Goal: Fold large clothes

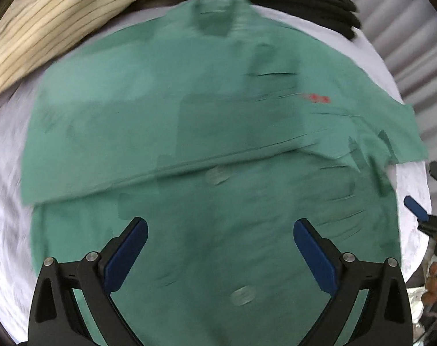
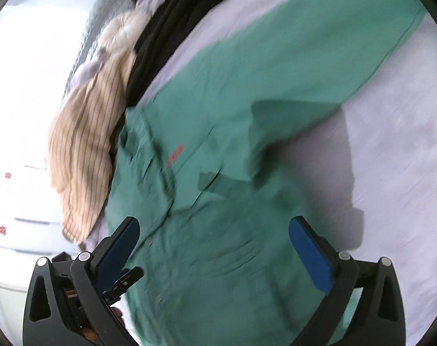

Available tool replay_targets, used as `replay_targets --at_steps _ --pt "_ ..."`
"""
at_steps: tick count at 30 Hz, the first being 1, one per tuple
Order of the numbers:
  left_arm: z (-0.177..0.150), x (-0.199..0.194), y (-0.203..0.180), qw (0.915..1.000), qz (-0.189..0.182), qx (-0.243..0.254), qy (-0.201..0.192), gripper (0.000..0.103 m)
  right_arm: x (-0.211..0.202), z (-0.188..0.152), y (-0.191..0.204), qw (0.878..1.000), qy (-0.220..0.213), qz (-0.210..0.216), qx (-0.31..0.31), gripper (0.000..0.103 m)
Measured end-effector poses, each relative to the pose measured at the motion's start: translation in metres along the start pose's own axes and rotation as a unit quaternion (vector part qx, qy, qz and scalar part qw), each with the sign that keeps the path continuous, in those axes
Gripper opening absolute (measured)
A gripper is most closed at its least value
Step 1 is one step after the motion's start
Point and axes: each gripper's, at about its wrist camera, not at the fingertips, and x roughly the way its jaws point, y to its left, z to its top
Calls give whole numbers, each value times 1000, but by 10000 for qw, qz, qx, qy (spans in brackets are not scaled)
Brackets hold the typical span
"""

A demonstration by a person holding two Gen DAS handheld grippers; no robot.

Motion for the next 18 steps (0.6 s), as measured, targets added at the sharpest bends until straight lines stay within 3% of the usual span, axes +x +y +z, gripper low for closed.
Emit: replay_targets --at_steps 5,8,12,18 --pt "20 12 -46 9990 -341 289 71 102 -43 35 -48 9939 -947 -23 561 103" --pt "25 22 -72 9975 -570 391 172 102 -56 53 -74 9909 -1054 -236 804 103" --pt "29 37 -104 9952 -562 692 397 102 -70 82 -113 9858 -1208 -532 1037 103" --pt "36 56 -134 9941 -409 858 517 102 -74 113 -154 9802 -1290 -398 1450 103"
